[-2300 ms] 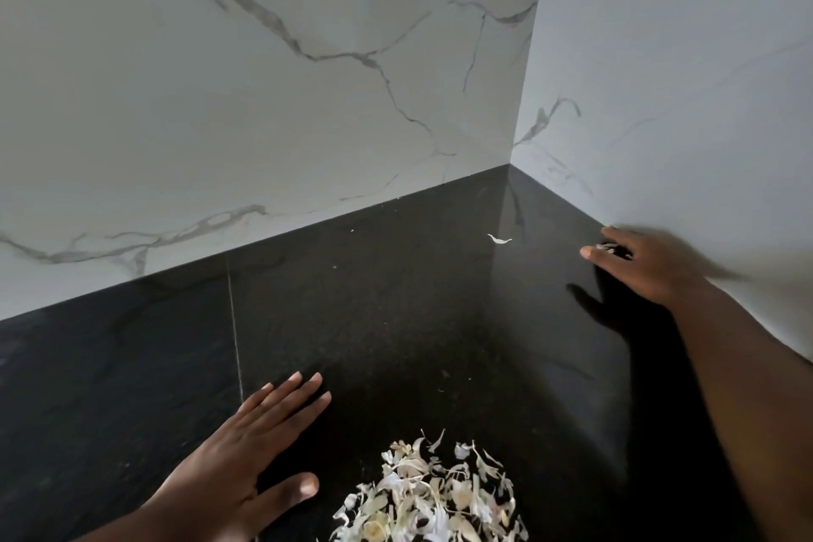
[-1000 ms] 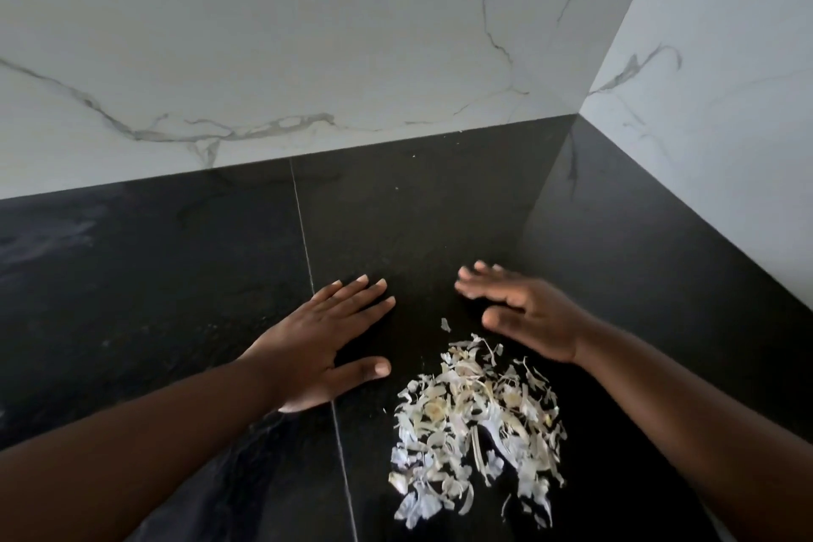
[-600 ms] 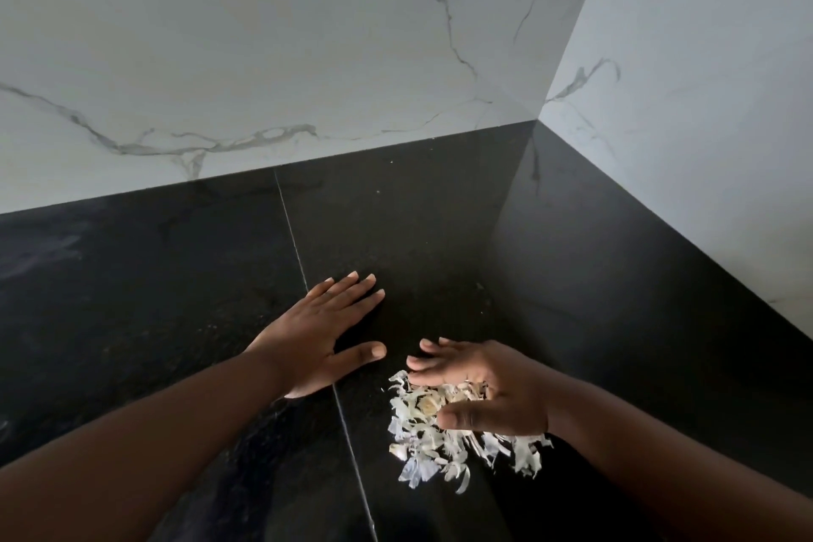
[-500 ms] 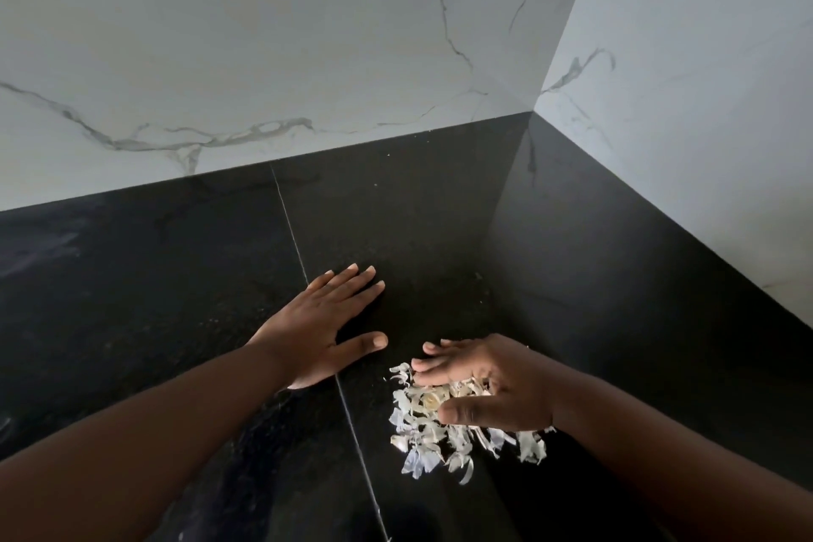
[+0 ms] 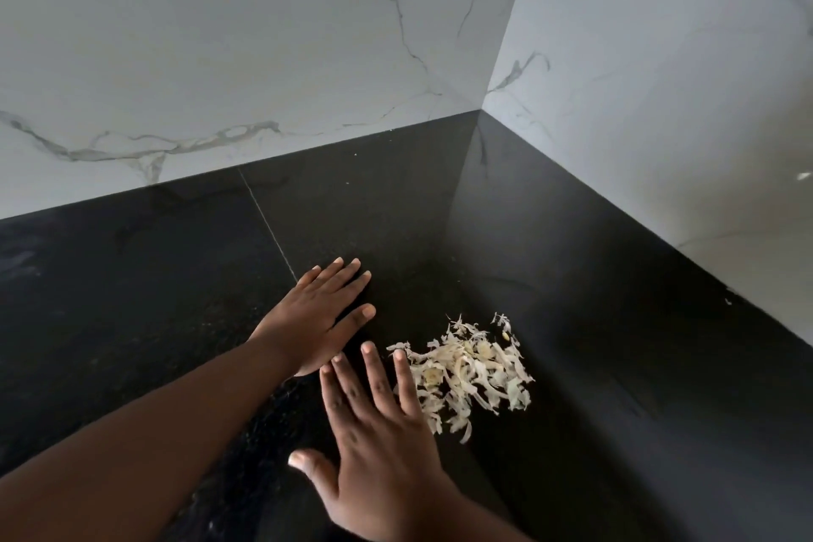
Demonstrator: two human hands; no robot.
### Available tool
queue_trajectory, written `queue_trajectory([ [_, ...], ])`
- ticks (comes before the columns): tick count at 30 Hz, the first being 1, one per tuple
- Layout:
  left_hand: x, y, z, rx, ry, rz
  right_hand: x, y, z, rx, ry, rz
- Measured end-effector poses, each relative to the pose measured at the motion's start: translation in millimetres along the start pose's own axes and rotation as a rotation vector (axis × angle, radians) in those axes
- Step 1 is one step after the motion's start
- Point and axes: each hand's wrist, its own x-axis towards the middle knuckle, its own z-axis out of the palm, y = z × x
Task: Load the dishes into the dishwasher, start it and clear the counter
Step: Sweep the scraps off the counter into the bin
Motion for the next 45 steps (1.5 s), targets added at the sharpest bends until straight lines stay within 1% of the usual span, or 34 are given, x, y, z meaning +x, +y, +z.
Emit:
queue_trajectory([
  [4,0,0,0,0.028,-0.008,0.012,0,8,-5,0.0,-0.089,0.081],
  [6,1,0,0,0.035,-0.01,0.019,-5,19,-9,-0.046,-0.117,0.166],
  [9,1,-1,2,0.048,-0.006,0.022,-14,30,-13,-0.109,-0.117,0.281],
  [12,1,0,2,0.058,-0.011,0.022,-21,37,-16,-0.144,-0.134,0.34],
  [14,0,-1,2,0.054,-0.007,0.03,-27,45,-21,-0.129,-0.094,0.379],
  [15,0,-1,2,0.05,-0.004,0.043,-32,52,-23,-0.105,-0.046,0.395],
  [17,-2,-1,5,0.041,0.0,0.08,-44,72,-28,0.014,0.059,0.443],
  [19,-4,-1,5,0.05,-0.018,0.124,-56,95,-34,0.168,0.077,0.488],
  [21,-4,1,4,0.089,-0.041,0.155,-65,114,-35,0.193,-0.022,0.47],
  [23,-6,15,5,0.111,-0.045,0.184,-69,127,-30,0.124,-0.14,0.43],
  [24,-7,27,8,0.092,-0.043,0.2,-68,131,-25,0.114,-0.165,0.419],
  [28,3,84,22,-0.015,-0.087,0.245,-51,140,-12,0.229,-0.096,0.432],
  [31,21,107,23,-0.011,-0.11,0.255,-35,153,-10,0.236,-0.059,0.358],
  [35,31,114,28,0.06,-0.135,0.295,-12,171,-6,0.231,-0.104,0.176],
  [37,32,113,28,0.064,-0.147,0.289,-4,178,-3,0.251,-0.112,0.119],
  [40,30,116,26,0.092,-0.161,0.259,-2,181,-2,0.273,-0.129,0.072],
  [45,9,130,35,0.061,-0.165,0.234,-15,176,-6,0.313,-0.147,0.061],
])
